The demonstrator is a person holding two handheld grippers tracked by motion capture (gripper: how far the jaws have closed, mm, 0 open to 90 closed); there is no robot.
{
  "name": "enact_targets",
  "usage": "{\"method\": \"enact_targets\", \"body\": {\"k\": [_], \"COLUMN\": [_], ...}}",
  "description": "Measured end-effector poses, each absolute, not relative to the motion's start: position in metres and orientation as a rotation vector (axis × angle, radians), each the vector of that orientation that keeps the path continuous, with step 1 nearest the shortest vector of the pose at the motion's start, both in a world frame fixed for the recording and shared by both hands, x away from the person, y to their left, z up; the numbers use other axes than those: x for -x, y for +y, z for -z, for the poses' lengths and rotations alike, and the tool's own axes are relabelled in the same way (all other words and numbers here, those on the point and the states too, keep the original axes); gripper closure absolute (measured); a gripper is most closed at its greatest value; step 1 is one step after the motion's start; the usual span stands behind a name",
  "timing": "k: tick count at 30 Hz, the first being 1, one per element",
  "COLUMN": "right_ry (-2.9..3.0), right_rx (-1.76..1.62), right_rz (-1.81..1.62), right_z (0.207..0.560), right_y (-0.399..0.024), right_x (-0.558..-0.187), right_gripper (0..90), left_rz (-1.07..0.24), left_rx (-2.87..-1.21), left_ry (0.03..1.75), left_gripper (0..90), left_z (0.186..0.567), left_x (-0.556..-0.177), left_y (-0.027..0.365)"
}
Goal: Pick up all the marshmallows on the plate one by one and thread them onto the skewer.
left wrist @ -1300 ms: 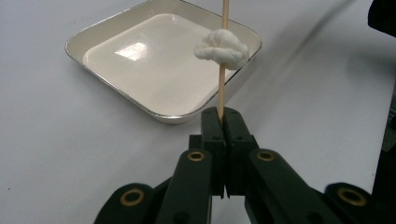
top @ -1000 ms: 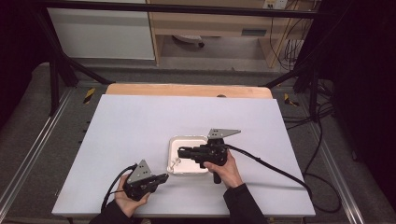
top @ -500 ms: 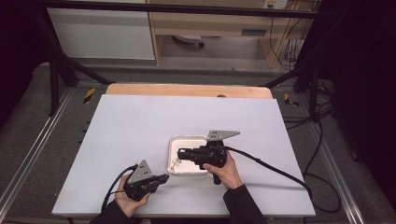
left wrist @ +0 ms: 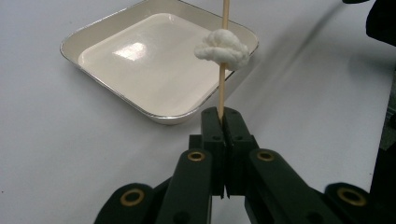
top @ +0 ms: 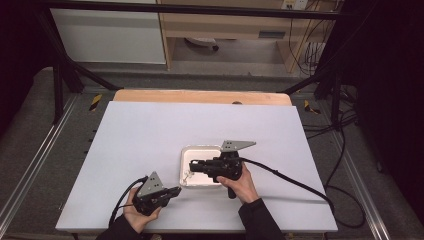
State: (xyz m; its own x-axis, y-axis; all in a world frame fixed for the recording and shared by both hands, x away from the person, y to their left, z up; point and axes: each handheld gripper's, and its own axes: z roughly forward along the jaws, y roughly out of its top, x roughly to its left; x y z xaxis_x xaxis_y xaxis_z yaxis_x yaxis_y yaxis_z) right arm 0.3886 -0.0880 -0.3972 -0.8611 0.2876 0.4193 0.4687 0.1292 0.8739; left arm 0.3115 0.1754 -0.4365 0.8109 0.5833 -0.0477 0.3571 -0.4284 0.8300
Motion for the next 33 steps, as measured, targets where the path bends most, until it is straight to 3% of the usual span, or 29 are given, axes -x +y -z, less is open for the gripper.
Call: {"method": "enact_targets", "body": {"k": [33], "right_ry": [-2.208], "right_rx": [0.775], "right_rz": [1.797], "right_z": [0.4046], "right_y": [-0.0860], "right_x": [-0.3887], "right_gripper": [80.6], "left_rz": [-0.293], "left_rx": [-2.067], "left_ry": [0.683], "left_gripper": [89.1], "left_z": [0.4378], "left_x": [-0.3125], "left_y": [0.1736]}}
